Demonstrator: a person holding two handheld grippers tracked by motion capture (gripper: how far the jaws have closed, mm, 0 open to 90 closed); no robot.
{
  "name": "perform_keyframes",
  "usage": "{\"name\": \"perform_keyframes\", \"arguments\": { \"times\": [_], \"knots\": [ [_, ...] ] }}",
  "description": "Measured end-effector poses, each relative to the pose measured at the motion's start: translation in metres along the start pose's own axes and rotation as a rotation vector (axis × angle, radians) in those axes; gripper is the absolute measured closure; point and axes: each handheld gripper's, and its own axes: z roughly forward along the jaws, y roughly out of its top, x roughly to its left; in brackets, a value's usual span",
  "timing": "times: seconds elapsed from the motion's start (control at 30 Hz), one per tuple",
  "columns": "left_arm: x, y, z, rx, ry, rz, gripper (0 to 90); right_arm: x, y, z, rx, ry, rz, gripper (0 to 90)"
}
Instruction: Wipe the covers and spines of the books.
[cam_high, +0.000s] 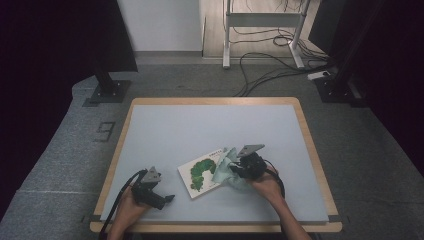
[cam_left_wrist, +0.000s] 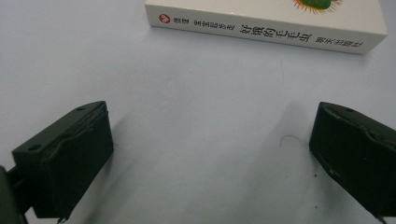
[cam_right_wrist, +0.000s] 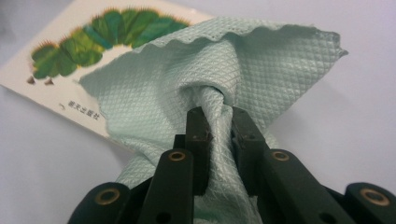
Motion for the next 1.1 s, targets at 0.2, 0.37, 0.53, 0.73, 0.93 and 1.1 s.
{"name": "perform_keyframes", "arguments": {
  "times": [0.2,0.37,0.53,0.73,0.93,1.1],
  "knots": [
    [0.000,0.000,0.000,0.000,0.000,0.000,0.0,0.004,-0.004,0.009,0.008,0.012,-0.003,78.4],
    [0.000,0.000,0.000,0.000,0.000,-0.001,0.0,0.016,0.000,0.012,0.010,0.049,-0.045,78.3],
    [0.000,0.000,0.000,0.000,0.000,-0.001,0.0,0.030,0.006,0.020,0.004,0.088,-0.059,78.2],
    [0.000,0.000,0.000,-0.001,0.000,-0.001,0.0,0.042,0.011,0.026,-0.005,0.121,-0.068,78.1],
    [0.000,0.000,0.000,0.000,0.000,0.000,0.0,0.054,0.015,0.031,-0.016,0.155,-0.083,78.1],
    [0.000,0.000,0.000,-0.002,-0.001,-0.002,0.0,0.066,0.020,0.036,-0.015,0.182,-0.110,78.0]
  ]
}}
